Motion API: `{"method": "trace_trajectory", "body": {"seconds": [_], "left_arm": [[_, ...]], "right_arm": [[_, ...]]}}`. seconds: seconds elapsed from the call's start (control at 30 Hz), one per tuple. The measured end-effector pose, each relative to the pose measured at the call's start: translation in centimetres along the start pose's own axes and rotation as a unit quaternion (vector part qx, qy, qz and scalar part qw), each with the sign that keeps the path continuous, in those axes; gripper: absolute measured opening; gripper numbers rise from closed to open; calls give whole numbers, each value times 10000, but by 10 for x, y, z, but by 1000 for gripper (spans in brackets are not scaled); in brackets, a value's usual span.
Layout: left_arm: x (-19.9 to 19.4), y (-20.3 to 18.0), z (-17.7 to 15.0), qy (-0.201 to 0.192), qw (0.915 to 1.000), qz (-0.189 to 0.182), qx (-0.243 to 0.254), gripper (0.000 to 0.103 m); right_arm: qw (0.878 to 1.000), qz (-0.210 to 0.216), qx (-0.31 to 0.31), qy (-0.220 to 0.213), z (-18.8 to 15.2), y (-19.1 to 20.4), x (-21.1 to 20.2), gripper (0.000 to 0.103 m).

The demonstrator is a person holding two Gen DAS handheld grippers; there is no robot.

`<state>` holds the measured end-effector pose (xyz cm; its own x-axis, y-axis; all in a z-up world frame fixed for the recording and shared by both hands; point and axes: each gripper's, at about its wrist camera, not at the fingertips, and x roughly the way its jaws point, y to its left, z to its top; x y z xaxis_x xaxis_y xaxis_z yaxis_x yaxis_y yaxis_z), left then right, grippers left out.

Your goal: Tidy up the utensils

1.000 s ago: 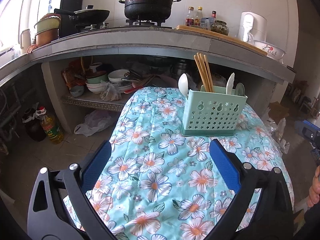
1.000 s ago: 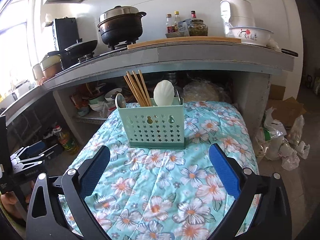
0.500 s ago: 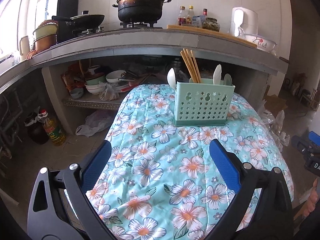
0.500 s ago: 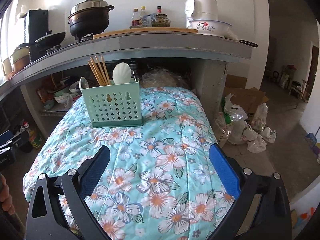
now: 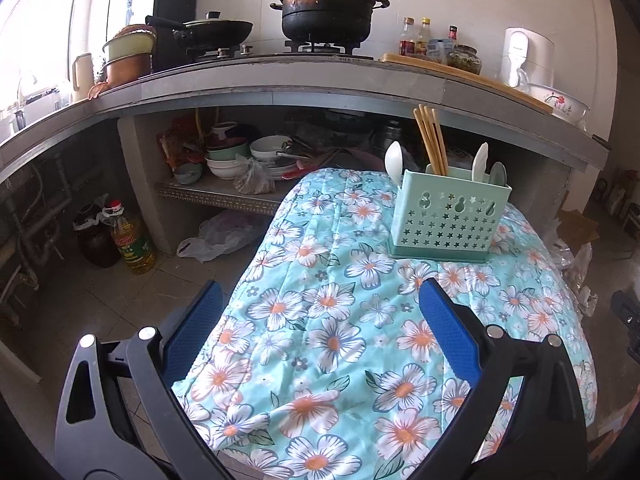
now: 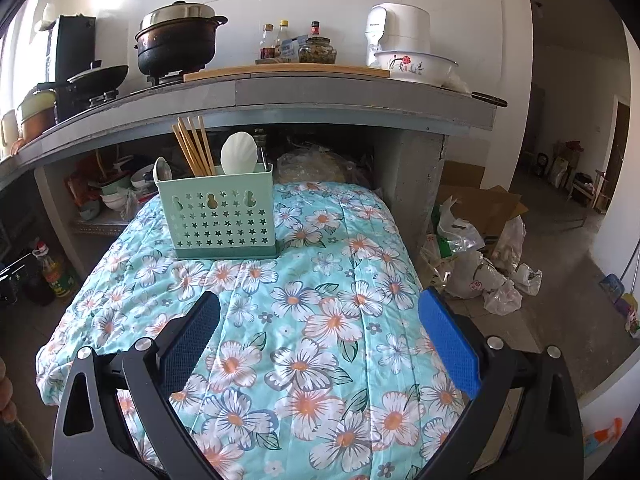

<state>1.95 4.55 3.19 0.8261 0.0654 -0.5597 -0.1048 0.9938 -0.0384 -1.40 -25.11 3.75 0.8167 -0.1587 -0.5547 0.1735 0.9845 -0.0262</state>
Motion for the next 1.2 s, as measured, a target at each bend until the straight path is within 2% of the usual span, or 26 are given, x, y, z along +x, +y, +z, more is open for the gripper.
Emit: {"method": "trace_trajectory", "body": {"seconds": [0.63, 1.2], "left_arm": [[2, -8, -4, 187, 9991, -52, 384, 95], [8, -7, -3, 401, 9984, -72, 382, 95]], "right_arm": [[9996, 198, 37, 197, 0, 6, 6, 97], [9995, 221, 23, 231, -1, 8, 7, 97]]}}
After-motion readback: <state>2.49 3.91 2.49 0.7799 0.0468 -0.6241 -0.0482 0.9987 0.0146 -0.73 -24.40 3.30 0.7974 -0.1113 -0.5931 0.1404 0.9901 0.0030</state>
